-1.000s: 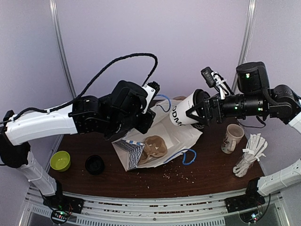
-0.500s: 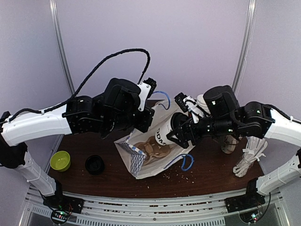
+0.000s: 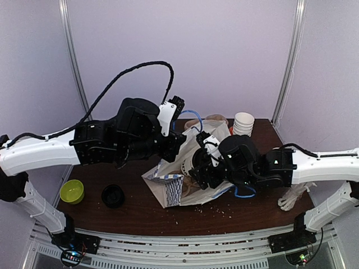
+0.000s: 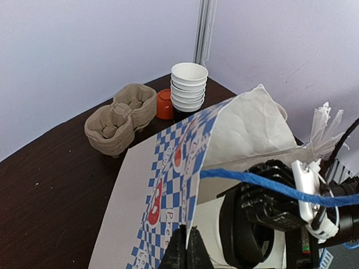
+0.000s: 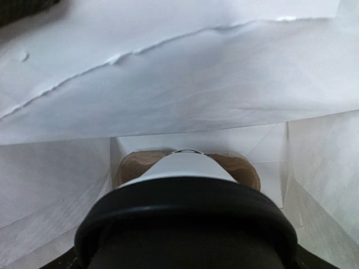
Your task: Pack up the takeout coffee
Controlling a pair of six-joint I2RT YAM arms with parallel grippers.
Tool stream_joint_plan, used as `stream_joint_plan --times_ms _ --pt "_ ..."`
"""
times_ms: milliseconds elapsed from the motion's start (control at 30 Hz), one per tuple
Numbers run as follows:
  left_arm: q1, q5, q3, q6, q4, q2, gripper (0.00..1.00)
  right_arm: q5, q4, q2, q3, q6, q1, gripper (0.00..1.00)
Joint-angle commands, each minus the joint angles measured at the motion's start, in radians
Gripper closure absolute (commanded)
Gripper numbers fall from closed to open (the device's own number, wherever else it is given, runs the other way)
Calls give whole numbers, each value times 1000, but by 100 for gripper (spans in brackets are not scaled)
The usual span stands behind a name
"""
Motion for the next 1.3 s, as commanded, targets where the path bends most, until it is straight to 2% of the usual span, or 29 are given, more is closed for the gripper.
stream_joint_plan --times_ms 0,567,800,1267 --pt "-6 38 -16 -25 66 -30 100 141 123 24 -25 -9 5 16" --pt "-19 153 -31 -5 85 -8 100 181 305 -15 -274 97 1 16" --pt "-21 193 -25 -9 85 19 100 202 378 4 -279 116 -9 16" --pt "-22 209 -12 -14 99 32 100 123 453 135 -241 129 -61 16"
